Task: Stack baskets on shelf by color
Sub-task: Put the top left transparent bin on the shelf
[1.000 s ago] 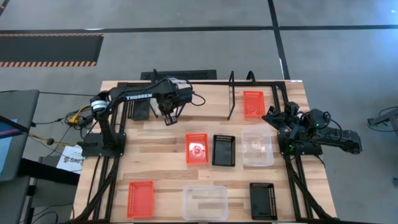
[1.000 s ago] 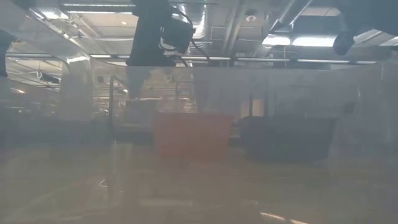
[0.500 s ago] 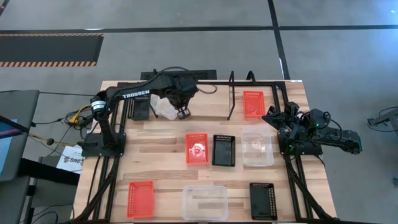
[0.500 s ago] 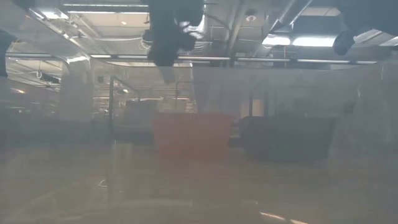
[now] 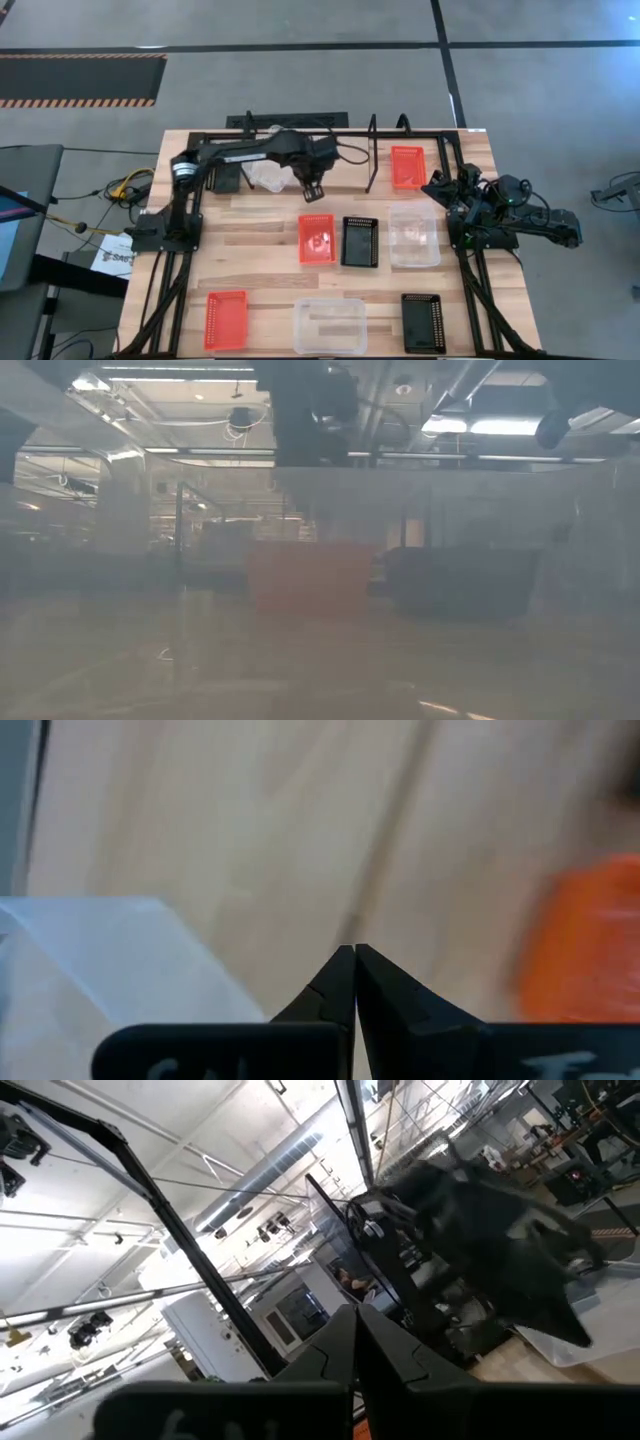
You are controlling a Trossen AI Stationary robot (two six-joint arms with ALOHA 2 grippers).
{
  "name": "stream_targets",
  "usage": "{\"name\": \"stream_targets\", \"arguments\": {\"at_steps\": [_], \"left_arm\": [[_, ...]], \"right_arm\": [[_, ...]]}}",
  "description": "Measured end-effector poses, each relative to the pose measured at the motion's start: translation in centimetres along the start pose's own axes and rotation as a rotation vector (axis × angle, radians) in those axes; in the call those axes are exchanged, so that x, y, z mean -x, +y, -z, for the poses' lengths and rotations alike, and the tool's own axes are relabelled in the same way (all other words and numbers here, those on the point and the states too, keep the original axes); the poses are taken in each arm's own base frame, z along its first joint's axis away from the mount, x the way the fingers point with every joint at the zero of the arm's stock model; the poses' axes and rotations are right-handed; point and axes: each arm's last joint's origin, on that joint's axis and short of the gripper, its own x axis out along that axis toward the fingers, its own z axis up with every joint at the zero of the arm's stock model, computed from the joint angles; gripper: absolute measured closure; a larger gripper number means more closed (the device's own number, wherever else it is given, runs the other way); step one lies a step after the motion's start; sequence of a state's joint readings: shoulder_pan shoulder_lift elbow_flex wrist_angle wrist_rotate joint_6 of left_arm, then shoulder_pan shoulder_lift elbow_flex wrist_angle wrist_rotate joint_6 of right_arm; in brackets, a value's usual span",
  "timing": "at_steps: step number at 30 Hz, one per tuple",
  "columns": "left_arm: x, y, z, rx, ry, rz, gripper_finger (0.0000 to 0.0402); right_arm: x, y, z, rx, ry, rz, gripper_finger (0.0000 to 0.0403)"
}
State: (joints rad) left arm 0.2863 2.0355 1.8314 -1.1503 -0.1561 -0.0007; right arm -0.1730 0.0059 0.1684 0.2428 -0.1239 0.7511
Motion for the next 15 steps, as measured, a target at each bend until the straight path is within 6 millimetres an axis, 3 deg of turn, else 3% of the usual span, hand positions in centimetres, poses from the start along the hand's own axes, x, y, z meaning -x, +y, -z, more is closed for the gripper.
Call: {"name": "stream_targets", "arguments": {"at_steps": [7,15], "left_arm": [[-3.5,0.4,-2.0,-0.094,0.124,-0.058,0.0401],[-3.1,1.9,-4.2,-0.130,0.094,-0.215,0.0401]], "right_arm": [[0.0,0.0,0.0,-0.001,-0.009,0.013,0.0370],[0.0,0.0,0.0,-0.002,-0.009,0.014,0.0370]]}}
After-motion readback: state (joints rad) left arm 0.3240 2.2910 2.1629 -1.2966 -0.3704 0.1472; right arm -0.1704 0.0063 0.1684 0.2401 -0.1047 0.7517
